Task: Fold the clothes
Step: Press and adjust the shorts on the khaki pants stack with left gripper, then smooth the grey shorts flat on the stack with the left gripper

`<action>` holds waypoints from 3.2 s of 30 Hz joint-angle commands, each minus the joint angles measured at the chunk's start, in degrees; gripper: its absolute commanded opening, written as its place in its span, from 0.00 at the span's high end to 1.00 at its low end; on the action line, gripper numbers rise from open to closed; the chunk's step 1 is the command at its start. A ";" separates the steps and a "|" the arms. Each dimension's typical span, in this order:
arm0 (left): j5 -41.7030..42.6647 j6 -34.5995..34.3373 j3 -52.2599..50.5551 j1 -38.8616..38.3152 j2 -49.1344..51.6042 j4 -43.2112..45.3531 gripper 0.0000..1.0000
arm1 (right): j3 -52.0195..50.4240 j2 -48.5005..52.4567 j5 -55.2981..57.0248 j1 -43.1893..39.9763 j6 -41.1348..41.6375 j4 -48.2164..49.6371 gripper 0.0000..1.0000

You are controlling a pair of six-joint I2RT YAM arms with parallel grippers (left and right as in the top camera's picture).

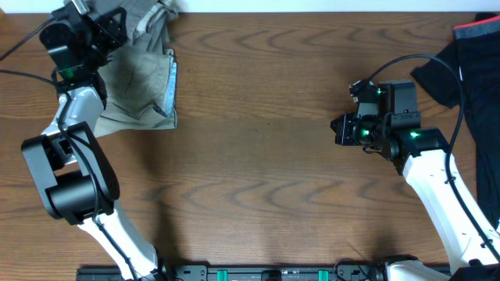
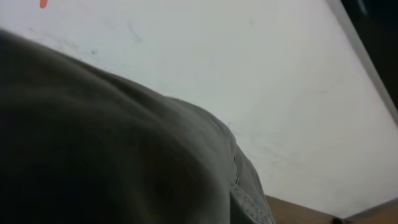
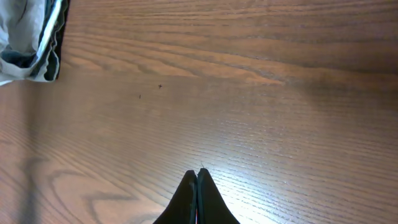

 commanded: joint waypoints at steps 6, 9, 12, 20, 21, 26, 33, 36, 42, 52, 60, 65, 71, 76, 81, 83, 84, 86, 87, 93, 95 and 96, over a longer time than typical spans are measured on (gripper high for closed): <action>-1.64 3.28 1.55 -0.26 1.07 -1.86 0.94 | 0.15 -0.24 -0.66 -0.17 0.72 -0.17 0.99; -1.66 4.68 1.55 -0.20 1.07 -0.17 0.94 | 0.15 -0.24 -0.68 -0.15 0.72 -0.20 0.99; -1.70 3.63 1.57 -0.31 1.07 4.20 0.94 | 0.15 -0.24 -1.36 -0.17 0.72 -0.31 0.99; -3.89 5.03 1.81 -0.59 1.36 4.57 0.94 | 0.15 -0.24 -2.14 -0.15 1.11 -0.63 0.99; -4.07 5.49 1.81 -0.59 1.46 4.37 0.94 | 0.15 -0.24 -2.16 -0.15 1.11 -0.66 0.99; -4.59 6.32 1.79 -0.59 2.38 3.23 0.94 | 0.15 -0.24 -2.16 -0.15 1.11 -0.68 0.99; -1.62 7.50 1.77 -0.44 2.93 -2.97 0.94 | 0.15 -0.24 -2.19 -0.15 1.11 -0.68 0.99; 2.54 7.54 1.77 0.24 2.91 -7.96 0.89 | 0.15 -0.24 -2.16 -0.15 1.11 -0.66 0.99; 4.61 6.10 1.77 2.45 1.81 -22.97 0.86 | 0.15 -0.24 -2.12 -0.17 1.07 -0.61 0.99; -3.32 9.27 1.77 4.24 -7.28 -49.09 0.87 | 0.15 -0.24 -1.88 -0.22 0.83 0.22 0.99; -17.22 7.15 1.70 4.33 -11.52 -68.26 0.68 | 0.15 -0.24 -1.68 -0.22 -1.09 0.70 0.99; -20.13 6.91 1.44 4.55 -11.67 -73.33 0.18 | 0.15 -0.24 -1.66 -0.28 -1.14 0.90 0.99; -19.28 9.53 1.44 6.03 -18.10 -80.17 0.12 | 0.15 -0.24 -1.66 -0.28 -2.16 1.11 0.99; -19.28 17.20 1.44 4.68 -27.87 -79.54 0.16 | 0.15 -0.24 -1.64 -0.28 -3.48 1.88 0.99; -22.73 23.82 1.36 1.14 -29.16 -76.52 0.94 | 0.15 -0.24 -1.68 -0.26 -3.43 4.57 0.98; -26.91 24.76 0.72 -0.07 -26.97 -75.47 0.94 | 0.15 -0.24 -1.68 -0.26 -3.43 4.72 0.98; -27.61 24.81 0.44 -0.35 -25.64 -74.88 0.94 | 0.15 -0.24 -1.68 -0.26 -3.37 4.66 0.98; -27.43 26.43 0.35 -0.76 -21.73 -74.23 0.94 | 0.15 -0.24 -1.70 -0.26 -2.73 4.48 0.97; -27.43 27.21 0.35 -0.81 -19.71 -74.18 0.94 | 0.15 -0.24 -1.70 -0.26 -2.73 4.48 0.97; -26.53 28.79 0.35 -0.87 -7.30 -76.74 0.94 | 0.15 -0.24 -1.73 -0.26 -2.75 3.02 0.98; -23.98 28.92 0.35 -1.09 -4.44 -78.09 0.94 | 0.13 -0.24 -1.68 -0.26 -2.80 2.27 0.98; -22.95 29.55 0.33 -1.18 -3.37 -78.55 0.94 | 0.13 -0.24 -1.68 -0.26 -2.80 2.14 0.97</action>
